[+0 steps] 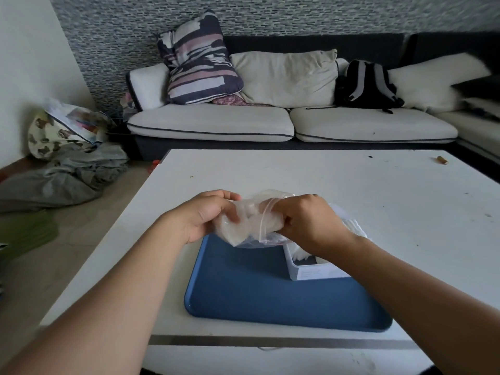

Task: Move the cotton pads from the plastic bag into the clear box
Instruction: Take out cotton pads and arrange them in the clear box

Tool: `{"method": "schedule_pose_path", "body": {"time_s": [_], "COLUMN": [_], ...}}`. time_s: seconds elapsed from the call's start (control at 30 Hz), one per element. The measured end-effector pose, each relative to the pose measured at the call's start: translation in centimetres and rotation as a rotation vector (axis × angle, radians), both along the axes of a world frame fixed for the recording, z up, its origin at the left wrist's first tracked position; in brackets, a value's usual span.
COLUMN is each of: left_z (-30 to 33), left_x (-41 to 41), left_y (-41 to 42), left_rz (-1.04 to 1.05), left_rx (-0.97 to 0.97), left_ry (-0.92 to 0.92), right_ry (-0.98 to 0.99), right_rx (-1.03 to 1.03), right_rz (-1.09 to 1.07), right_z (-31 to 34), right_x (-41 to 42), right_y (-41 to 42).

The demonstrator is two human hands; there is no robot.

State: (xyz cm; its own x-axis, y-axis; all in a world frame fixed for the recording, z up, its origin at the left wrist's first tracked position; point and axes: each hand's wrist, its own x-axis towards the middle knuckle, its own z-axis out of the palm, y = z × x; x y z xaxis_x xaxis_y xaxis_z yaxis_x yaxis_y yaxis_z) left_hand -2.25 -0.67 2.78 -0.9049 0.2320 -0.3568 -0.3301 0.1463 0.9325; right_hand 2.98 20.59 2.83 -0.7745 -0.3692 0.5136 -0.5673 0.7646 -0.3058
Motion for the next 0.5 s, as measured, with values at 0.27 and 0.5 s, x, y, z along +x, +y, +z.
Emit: {"method": "schedule_pose_path", "body": {"time_s": [0.27, 0.5], "left_z": [-1.5, -5.8], "left_x": [-1.7, -0.8], "left_y": [-0.7, 0.3], "left_rz": [0.205, -0.22], "left_rx": [-0.561, -0.865], "left_ry": [0.302, 0.298], "right_ry": [0.124, 0.013], "right_rx": [-0.309, -0.457], "right_rz": [-0.042, 0.044], "right_z": [0.1, 0.7], "right_x": [-0.7, 0.4], "right_y": [2.7, 3.9]}}
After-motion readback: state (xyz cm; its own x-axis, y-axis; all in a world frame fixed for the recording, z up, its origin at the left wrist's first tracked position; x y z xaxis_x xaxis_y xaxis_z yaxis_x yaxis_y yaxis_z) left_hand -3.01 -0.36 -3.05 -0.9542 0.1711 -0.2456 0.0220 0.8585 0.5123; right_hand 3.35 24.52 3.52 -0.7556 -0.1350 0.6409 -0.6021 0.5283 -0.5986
